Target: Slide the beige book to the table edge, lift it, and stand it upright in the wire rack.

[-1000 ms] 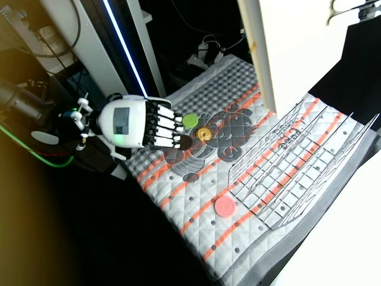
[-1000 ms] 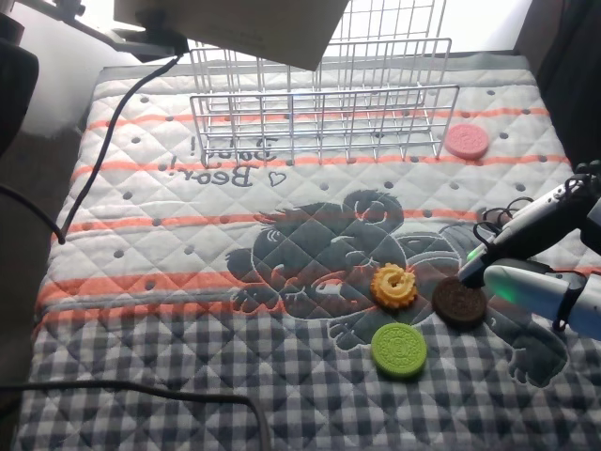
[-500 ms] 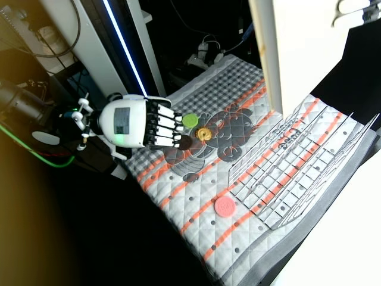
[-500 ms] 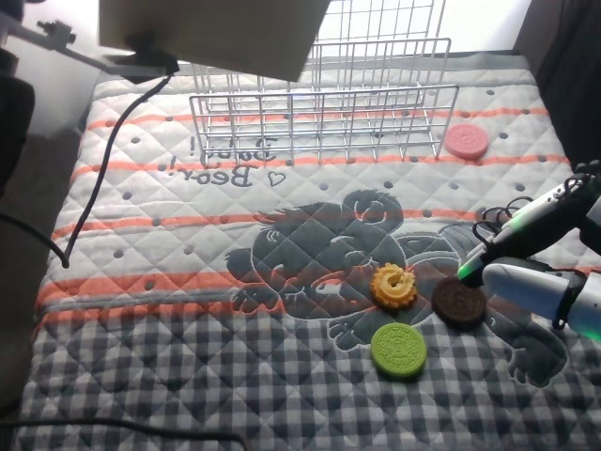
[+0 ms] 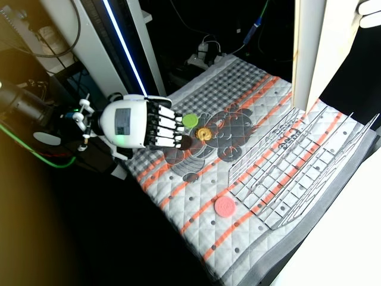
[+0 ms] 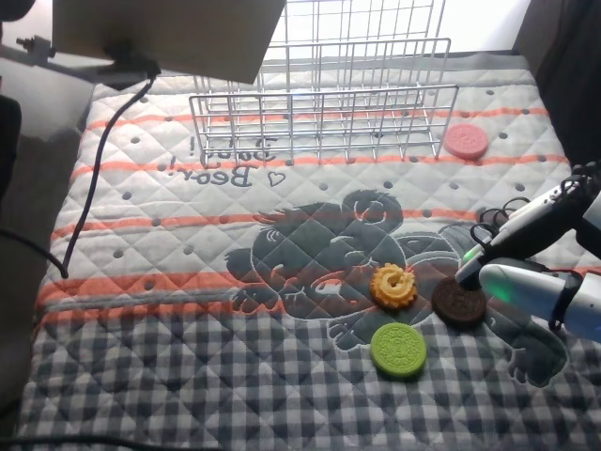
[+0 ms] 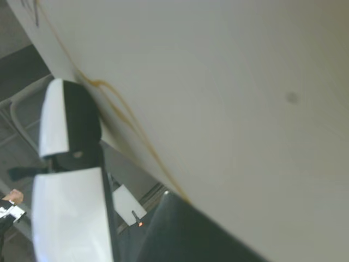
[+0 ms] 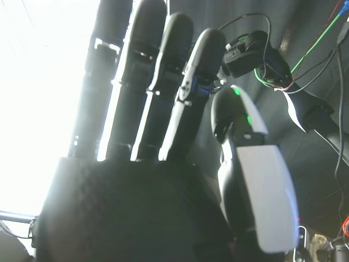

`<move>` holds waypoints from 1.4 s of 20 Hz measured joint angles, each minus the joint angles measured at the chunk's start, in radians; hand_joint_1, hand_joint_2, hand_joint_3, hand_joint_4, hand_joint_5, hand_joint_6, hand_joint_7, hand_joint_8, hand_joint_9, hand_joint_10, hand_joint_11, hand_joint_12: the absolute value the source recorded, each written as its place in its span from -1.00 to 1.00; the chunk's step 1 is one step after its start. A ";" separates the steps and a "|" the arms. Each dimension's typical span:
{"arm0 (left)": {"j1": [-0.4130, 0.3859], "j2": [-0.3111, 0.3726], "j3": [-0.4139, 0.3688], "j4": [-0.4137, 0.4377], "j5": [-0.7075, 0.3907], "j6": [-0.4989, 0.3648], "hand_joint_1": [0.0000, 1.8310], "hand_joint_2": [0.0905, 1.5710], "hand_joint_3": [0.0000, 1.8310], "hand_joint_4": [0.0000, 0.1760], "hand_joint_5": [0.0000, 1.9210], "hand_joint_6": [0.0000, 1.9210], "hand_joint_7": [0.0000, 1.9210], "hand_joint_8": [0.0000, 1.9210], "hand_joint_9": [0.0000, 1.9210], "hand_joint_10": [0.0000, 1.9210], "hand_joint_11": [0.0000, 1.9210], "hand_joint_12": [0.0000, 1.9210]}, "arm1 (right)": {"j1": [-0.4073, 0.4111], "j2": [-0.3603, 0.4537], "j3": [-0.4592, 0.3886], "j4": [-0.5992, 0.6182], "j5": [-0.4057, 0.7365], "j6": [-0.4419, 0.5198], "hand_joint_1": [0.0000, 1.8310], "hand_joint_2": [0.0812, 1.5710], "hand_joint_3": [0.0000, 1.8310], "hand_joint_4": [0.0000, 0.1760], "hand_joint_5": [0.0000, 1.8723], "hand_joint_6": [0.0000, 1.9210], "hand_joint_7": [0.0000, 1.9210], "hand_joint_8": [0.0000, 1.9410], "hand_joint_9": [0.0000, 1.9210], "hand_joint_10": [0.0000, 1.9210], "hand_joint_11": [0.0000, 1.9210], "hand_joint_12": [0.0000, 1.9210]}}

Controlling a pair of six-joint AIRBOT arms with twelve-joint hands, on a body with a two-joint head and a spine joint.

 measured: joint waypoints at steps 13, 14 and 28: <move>0.028 -0.068 0.060 -0.044 0.052 -0.061 0.42 0.26 -1.00 -1.00 0.17 -0.36 0.34 -0.33 0.49 -0.68 0.22 0.01 | 0.000 -0.011 0.012 -0.001 0.001 0.014 -0.40 0.71 -1.00 -1.00 0.33 -1.00 0.28 -1.00 0.32 -0.99 0.13 -0.60; 0.029 -0.075 0.067 -0.045 0.060 -0.072 0.51 0.26 -0.95 -1.00 0.09 -0.30 0.24 -0.31 0.22 -0.07 0.22 -0.02 | 0.000 -0.011 0.012 0.000 0.000 0.014 -0.41 0.70 -1.00 -1.00 0.33 -1.00 0.28 -1.00 0.32 -1.00 0.13 -0.60; 0.024 -0.119 0.105 -0.014 0.113 -0.117 0.54 0.29 -1.00 -1.00 0.07 -0.22 0.24 -0.39 0.16 0.03 0.11 0.05 | 0.000 -0.022 0.018 0.000 0.000 0.018 -0.36 0.69 -1.00 -1.00 0.34 -1.00 0.28 -1.00 0.31 -1.00 0.17 -0.72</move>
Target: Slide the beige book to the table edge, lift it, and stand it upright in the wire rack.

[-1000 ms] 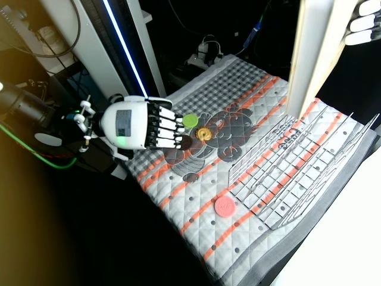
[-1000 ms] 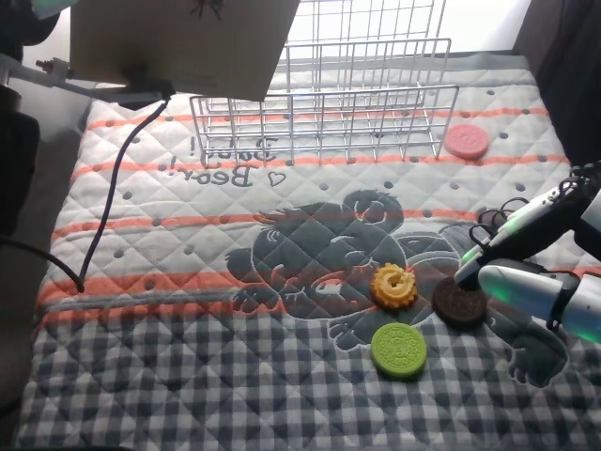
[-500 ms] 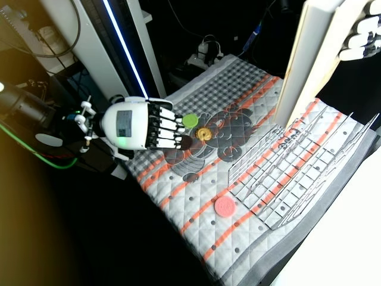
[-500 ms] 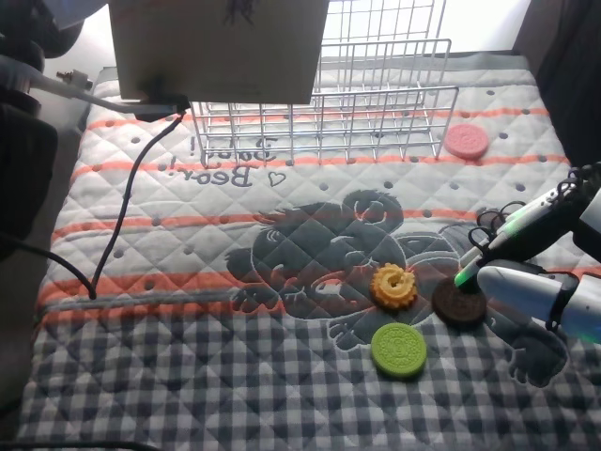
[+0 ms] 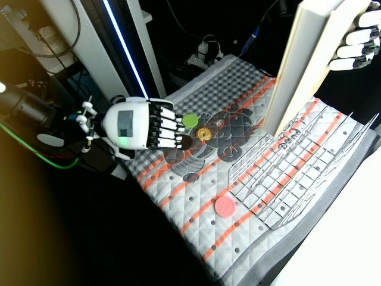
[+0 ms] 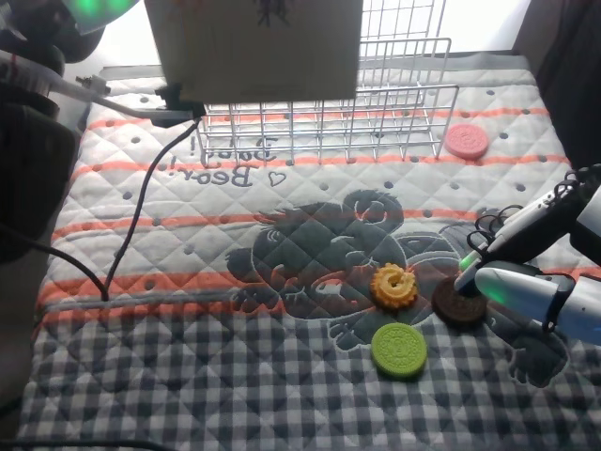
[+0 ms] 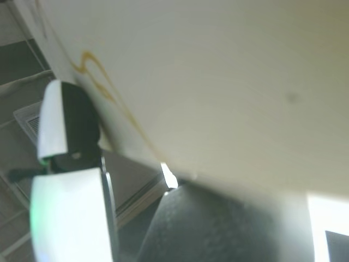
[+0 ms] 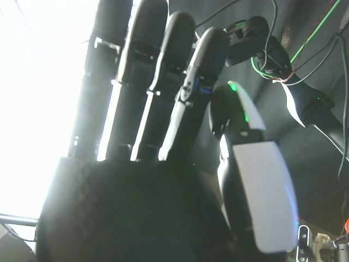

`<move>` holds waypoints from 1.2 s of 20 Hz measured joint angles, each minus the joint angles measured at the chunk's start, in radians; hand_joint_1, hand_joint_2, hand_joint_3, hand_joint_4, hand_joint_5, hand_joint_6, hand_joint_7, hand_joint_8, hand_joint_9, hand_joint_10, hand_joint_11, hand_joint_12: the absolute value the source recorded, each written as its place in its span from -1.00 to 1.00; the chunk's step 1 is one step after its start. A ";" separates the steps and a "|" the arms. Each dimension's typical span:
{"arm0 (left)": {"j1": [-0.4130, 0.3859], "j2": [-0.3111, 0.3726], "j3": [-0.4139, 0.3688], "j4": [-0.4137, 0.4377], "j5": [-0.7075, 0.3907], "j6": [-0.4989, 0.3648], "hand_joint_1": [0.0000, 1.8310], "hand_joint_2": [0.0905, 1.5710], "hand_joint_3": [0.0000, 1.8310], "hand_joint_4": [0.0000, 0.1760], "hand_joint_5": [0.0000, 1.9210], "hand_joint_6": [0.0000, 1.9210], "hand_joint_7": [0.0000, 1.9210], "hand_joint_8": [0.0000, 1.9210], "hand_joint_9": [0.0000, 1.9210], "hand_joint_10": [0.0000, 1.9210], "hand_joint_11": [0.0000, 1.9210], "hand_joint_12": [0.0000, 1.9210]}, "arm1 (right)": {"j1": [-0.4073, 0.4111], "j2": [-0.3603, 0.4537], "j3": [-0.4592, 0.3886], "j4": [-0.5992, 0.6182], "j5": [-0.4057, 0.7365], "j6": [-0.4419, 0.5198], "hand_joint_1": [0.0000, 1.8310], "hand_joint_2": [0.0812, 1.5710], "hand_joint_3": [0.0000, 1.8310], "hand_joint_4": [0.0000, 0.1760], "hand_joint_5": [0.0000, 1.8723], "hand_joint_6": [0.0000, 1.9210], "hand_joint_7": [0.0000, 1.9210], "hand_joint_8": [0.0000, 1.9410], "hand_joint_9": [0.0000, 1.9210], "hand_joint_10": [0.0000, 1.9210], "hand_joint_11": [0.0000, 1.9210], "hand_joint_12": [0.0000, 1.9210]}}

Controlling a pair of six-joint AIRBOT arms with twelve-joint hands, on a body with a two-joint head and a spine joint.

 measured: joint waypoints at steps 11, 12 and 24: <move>-0.016 -0.005 0.010 0.001 0.021 -0.030 0.53 0.29 -1.00 -1.00 0.05 -0.16 0.26 -0.45 0.14 0.07 0.07 -0.06 | 0.000 -0.006 0.001 0.000 0.000 0.002 -0.41 0.69 -1.00 -1.00 0.30 -1.00 0.27 -1.00 0.30 -1.00 0.15 -0.74; -0.028 -0.005 0.010 0.004 0.021 -0.030 0.61 0.36 -1.00 -1.00 -0.08 -0.01 0.11 -0.30 0.07 0.05 -0.20 0.50 | 0.000 -0.006 0.001 0.000 0.000 0.002 -0.40 0.68 -1.00 -1.00 0.30 -1.00 0.28 -1.00 0.31 -1.00 0.16 -0.74; -0.054 -0.003 0.034 0.055 0.044 -0.026 0.63 0.40 -1.00 -1.00 -0.14 0.07 0.02 -0.16 0.03 0.12 -0.28 0.66 | 0.000 -0.015 0.011 0.000 0.000 0.005 -0.40 0.68 -1.00 -1.00 0.32 -1.00 0.29 -1.00 0.32 -1.00 0.16 -0.71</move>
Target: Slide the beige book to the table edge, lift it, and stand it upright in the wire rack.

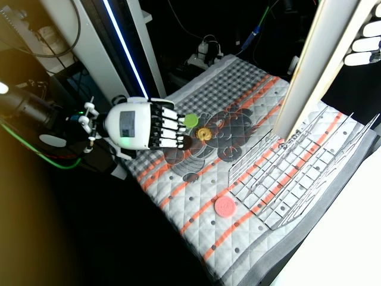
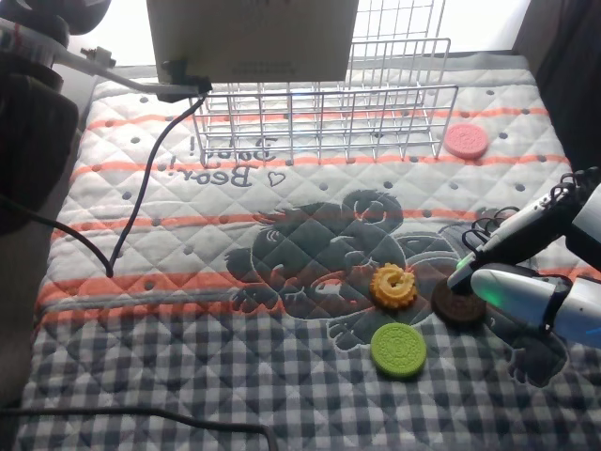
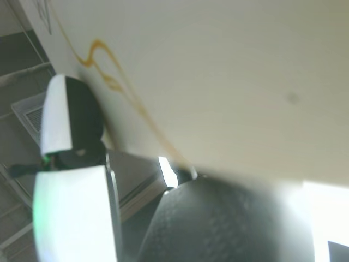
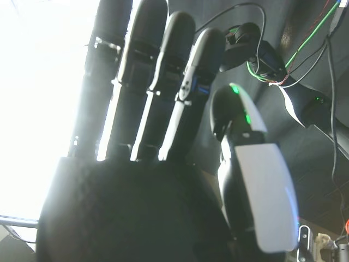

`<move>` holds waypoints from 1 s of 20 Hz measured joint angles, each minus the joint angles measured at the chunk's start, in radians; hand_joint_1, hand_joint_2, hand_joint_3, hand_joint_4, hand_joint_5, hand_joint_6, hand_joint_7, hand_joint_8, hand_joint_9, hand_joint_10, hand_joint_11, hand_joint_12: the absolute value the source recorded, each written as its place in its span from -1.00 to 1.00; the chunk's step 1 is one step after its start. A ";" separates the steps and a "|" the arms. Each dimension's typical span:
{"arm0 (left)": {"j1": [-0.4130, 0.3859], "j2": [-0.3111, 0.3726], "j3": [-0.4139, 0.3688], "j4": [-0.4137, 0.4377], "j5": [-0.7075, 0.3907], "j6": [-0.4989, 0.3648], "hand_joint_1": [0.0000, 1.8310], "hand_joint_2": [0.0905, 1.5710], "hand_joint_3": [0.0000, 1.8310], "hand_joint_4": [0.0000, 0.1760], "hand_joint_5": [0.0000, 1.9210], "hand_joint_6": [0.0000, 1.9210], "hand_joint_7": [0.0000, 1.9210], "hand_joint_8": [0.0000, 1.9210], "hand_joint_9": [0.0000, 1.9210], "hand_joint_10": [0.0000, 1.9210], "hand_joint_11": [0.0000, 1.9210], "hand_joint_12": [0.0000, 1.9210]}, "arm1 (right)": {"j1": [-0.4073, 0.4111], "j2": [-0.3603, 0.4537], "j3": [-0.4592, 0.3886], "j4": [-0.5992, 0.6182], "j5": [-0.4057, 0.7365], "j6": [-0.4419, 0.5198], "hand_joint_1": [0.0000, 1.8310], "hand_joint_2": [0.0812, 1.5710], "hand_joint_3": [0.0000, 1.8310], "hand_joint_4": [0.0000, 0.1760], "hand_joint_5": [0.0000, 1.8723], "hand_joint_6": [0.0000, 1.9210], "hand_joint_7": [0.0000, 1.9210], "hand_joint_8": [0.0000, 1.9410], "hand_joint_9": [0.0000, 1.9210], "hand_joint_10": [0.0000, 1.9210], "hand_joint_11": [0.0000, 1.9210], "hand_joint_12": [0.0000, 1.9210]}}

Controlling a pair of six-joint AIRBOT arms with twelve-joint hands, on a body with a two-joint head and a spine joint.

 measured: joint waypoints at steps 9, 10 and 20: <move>0.000 0.000 0.014 0.010 0.026 0.004 0.50 0.27 -0.99 -1.00 0.14 -0.35 0.26 -0.41 0.21 -0.09 0.13 -0.06 | 0.000 -0.008 0.006 0.000 0.000 0.003 -0.41 0.68 -1.00 -1.00 0.33 -0.99 0.28 -1.00 0.33 -1.00 0.15 -0.69; 0.000 0.000 0.014 0.018 0.028 0.004 0.52 0.28 -1.00 -1.00 0.11 -0.32 0.25 -0.41 0.15 0.07 0.12 -0.02 | 0.000 -0.008 0.006 0.000 0.000 0.004 -0.40 0.69 -1.00 -1.00 0.34 -0.99 0.29 -1.00 0.33 -0.99 0.15 -0.69; 0.000 -0.002 0.026 0.029 0.039 -0.005 0.53 0.30 -1.00 -1.00 0.06 -0.22 0.20 -0.32 0.14 0.09 0.10 0.00 | 0.000 -0.013 0.008 -0.001 0.000 0.010 -0.35 0.69 -1.00 -1.00 0.38 -0.99 0.31 -0.99 0.36 -0.99 0.18 -0.66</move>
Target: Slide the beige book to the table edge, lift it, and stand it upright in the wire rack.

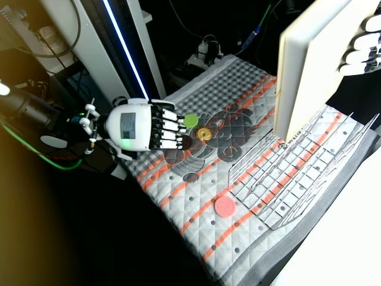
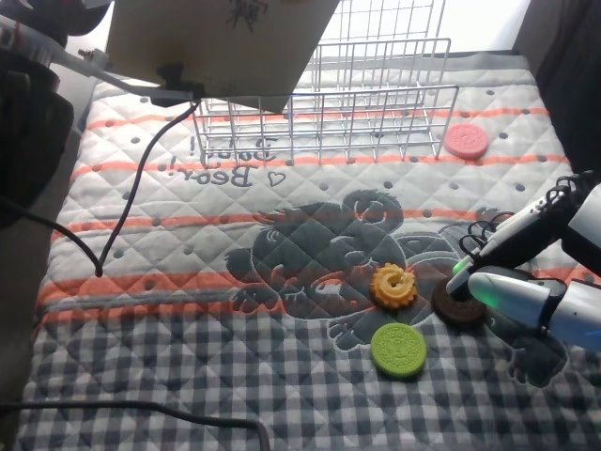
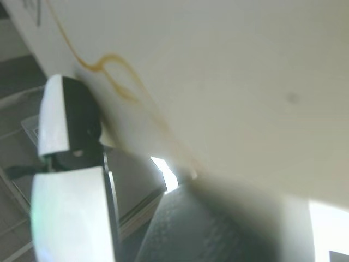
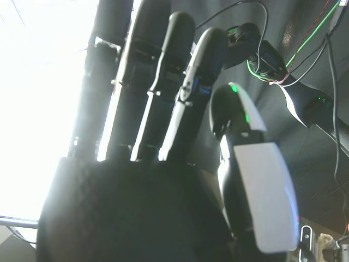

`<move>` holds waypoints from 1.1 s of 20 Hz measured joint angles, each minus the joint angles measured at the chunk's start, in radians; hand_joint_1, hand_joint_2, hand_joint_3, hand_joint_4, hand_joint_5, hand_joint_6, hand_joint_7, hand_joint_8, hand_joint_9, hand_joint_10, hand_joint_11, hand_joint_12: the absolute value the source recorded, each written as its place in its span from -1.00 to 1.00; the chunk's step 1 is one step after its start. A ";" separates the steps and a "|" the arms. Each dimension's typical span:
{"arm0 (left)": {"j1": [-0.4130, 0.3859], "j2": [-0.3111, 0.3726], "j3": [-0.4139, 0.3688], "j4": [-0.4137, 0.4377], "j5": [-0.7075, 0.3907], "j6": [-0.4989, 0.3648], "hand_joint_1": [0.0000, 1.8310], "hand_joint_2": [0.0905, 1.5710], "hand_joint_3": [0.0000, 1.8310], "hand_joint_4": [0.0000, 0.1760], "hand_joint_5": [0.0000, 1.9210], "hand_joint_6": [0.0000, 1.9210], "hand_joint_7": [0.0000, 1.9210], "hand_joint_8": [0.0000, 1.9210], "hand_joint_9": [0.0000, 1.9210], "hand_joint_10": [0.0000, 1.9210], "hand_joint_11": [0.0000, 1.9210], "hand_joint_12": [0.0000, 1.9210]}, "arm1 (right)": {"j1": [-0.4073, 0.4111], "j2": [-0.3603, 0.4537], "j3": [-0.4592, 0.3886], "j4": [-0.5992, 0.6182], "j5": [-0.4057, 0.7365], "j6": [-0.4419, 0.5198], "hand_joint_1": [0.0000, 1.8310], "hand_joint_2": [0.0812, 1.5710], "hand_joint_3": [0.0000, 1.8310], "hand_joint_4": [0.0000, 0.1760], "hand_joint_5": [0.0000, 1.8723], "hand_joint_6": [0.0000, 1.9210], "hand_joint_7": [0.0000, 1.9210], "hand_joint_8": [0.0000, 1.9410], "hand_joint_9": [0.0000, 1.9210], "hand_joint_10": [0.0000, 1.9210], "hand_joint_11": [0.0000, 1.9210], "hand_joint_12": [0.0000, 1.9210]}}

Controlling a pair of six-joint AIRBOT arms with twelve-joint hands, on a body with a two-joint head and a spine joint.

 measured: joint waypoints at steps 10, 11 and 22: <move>0.102 -0.031 0.007 -0.136 -0.035 -0.049 0.31 0.40 -1.00 -1.00 -0.26 -0.86 -0.14 -0.89 -0.09 -0.73 -0.72 -0.04 | 0.000 -0.001 0.000 0.001 0.001 0.001 -0.32 0.69 -1.00 -1.00 0.33 -1.00 0.26 -1.00 0.33 -1.00 0.18 -0.67; 0.110 -0.036 0.007 -0.143 -0.037 -0.057 0.23 0.37 -1.00 -0.91 -0.32 -0.97 -0.20 -0.98 -0.14 -0.89 -0.71 0.01 | 0.000 -0.001 0.000 0.001 0.002 0.002 -0.39 0.68 -1.00 -1.00 0.33 -1.00 0.27 -1.00 0.34 -1.00 0.18 -0.67; 0.135 -0.038 0.007 -0.155 -0.039 -0.097 0.02 0.31 -1.00 0.64 -0.58 -1.00 -0.42 -1.00 -0.34 -1.00 -1.00 0.29 | 0.000 -0.002 0.000 0.005 0.002 0.005 -0.36 0.67 -1.00 -1.00 0.30 -1.00 0.26 -1.00 0.31 -1.00 0.17 -0.74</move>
